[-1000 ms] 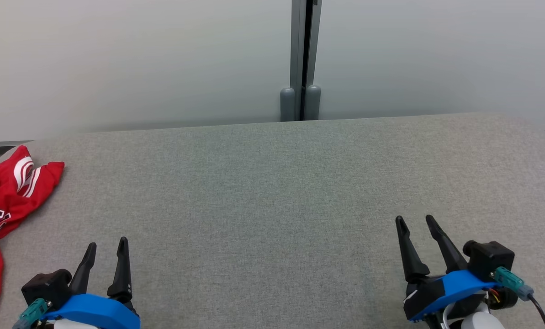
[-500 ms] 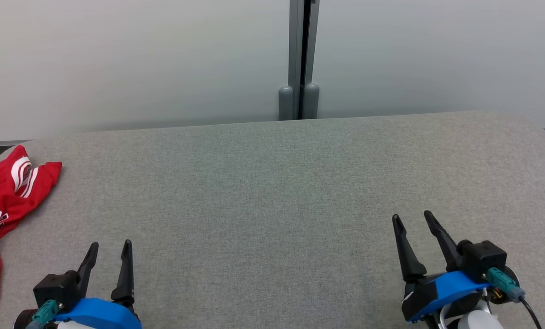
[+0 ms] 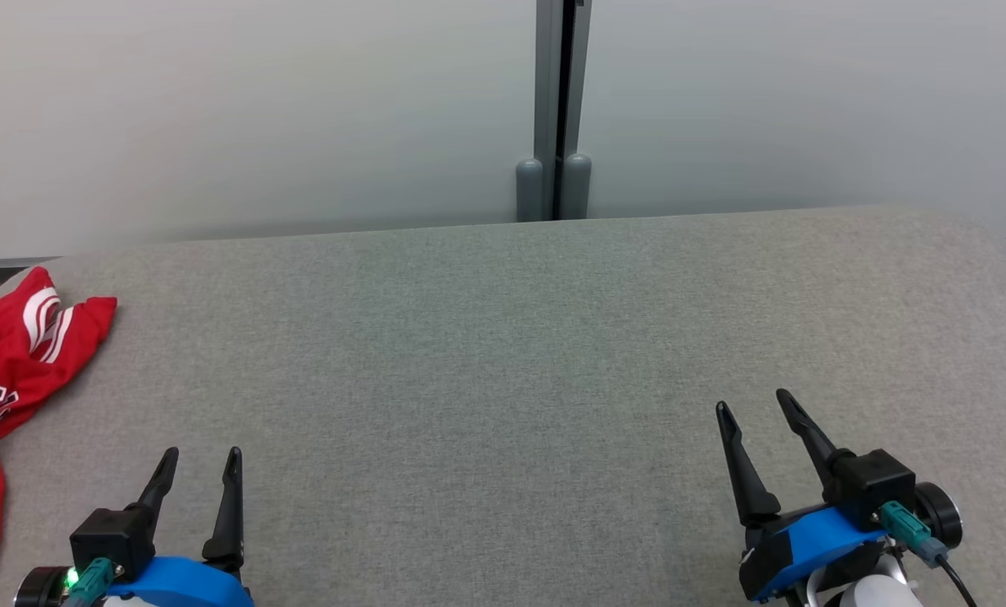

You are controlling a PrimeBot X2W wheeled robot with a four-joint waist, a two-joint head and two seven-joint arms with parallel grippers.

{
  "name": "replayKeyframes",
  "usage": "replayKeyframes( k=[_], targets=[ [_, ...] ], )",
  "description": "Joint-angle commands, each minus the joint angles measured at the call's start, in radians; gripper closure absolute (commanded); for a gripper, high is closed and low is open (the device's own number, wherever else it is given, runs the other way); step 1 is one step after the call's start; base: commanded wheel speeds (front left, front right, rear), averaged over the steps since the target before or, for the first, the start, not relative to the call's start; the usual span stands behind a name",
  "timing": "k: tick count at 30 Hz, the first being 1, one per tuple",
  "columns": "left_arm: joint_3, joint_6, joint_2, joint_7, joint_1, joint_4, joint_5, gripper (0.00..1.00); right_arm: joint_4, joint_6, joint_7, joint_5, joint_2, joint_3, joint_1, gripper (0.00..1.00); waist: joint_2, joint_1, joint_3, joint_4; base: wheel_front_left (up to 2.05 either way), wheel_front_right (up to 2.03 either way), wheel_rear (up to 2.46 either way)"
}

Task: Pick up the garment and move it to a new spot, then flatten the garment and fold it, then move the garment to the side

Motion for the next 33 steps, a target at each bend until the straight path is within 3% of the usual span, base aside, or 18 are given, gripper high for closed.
replayKeyframes(
  k=[1,10,18,33],
  targets=[
    [-0.001,0.001,0.006,-0.008,-0.004,0.000,0.018,0.00,-0.006,0.002,-0.008,-0.018,-0.007,-0.003,0.006,0.00,-0.0001,-0.0001,0.001,0.005,0.00,0.00,0.00],
    [0.033,0.001,0.004,-0.023,-0.004,0.008,0.060,0.00,-0.007,0.002,-0.023,-0.044,-0.007,-0.034,0.000,0.00,-0.0001,-0.0001,0.006,0.054,0.00,0.00,0.00],
    [0.061,0.001,0.004,-0.027,-0.001,0.019,0.063,0.00,0.007,0.002,-0.028,-0.031,-0.007,-0.034,0.010,0.00,-0.0001,-0.0001,0.009,0.148,0.00,0.00,0.00],
    [0.061,0.001,0.015,-0.027,-0.026,0.051,0.042,0.00,0.057,0.001,-0.027,-0.015,-0.007,0.044,-0.053,0.00,-0.0001,-0.0001,0.038,0.450,0.00,0.00,0.00]
  ],
)
